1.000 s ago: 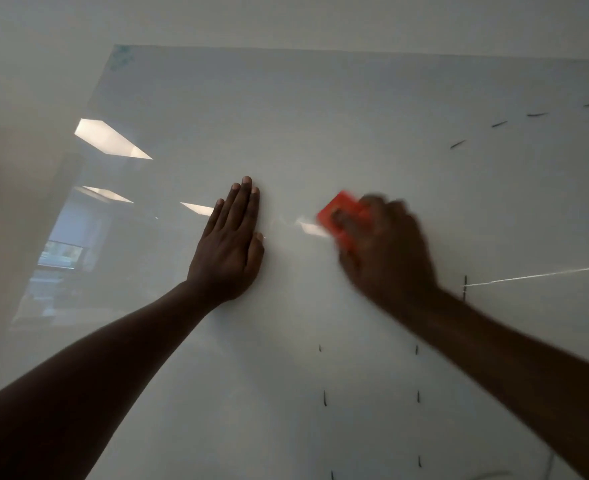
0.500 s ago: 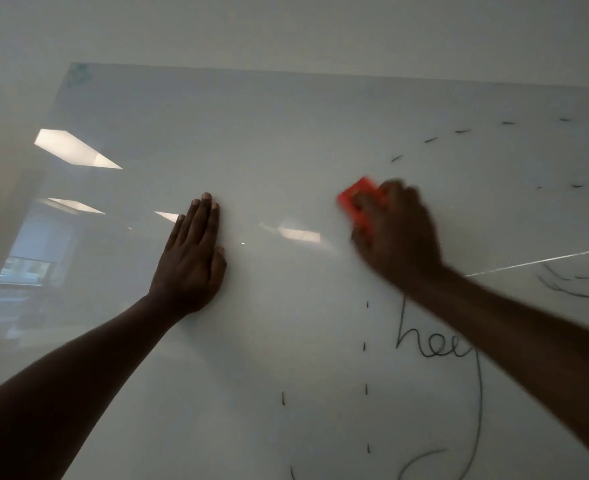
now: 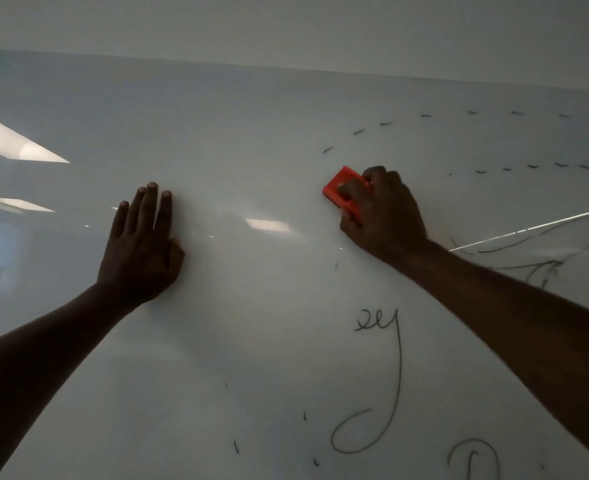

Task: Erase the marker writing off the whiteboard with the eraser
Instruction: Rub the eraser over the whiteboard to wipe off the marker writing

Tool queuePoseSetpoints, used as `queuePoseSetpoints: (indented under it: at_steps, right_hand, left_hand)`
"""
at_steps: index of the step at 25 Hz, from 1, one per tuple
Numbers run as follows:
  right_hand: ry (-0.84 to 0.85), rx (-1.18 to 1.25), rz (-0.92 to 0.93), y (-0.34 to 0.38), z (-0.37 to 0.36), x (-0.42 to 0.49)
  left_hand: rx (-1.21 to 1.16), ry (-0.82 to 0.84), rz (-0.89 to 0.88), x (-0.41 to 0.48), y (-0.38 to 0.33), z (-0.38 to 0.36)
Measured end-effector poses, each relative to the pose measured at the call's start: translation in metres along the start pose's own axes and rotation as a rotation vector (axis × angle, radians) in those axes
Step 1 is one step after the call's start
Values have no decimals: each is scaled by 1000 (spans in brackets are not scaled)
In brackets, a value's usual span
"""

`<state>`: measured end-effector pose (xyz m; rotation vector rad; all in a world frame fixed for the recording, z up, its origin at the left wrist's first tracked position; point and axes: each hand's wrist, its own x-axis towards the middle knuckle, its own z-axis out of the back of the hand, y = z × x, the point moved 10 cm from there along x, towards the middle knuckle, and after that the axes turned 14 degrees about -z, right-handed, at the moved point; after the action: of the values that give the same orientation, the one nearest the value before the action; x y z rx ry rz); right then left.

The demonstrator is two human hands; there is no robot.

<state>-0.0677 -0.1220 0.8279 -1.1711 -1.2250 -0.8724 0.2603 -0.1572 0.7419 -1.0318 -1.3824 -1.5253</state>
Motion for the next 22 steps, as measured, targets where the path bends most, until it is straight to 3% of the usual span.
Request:
queuePoseSetpoints:
  at_steps: [2, 5, 8, 10, 13, 14, 15, 16, 19, 20, 21, 22]
  right_hand:
    - [27, 18, -69, 17, -11, -44]
    - [158, 142, 357, 81, -22, -148]
    - [329, 69, 743, 72, -22, -163]
    - [233, 17, 654, 35, -13, -106]
    - [35, 19, 12, -37, 6, -18]
    - [-9, -3, -146, -45, 4, -16]
    - [-38, -6, -172, -36, 0, -22]
    - [-44, 11, -48, -13, -5, -31]
    - [156, -5, 619, 26, -24, -38]
    - [172, -54, 674, 14, -24, -18]
    - [122, -85, 596, -7, -19, 15]
    - [47, -90, 398, -33, -10, 52]
  left_hand:
    - [-54, -25, -54, 27, -36, 1]
    - [-152, -55, -175, 71, -112, -4]
    - [-215, -53, -184, 90, -149, -12]
    - [-219, -70, -186, 91, -151, -15]
    - [-222, -89, -190, 90, -147, -17]
    - [-222, -86, -190, 90, -148, -17]
    - [-219, -78, -192, 91, -148, -17]
    - [-218, -70, -190, 90, -149, -17]
    - [-213, -70, -196, 88, -150, -17]
    - [-210, -71, -197, 87, -150, -18]
    - [-205, -75, -193, 86, -150, -18]
    - [-196, -82, -195, 87, -150, -18]
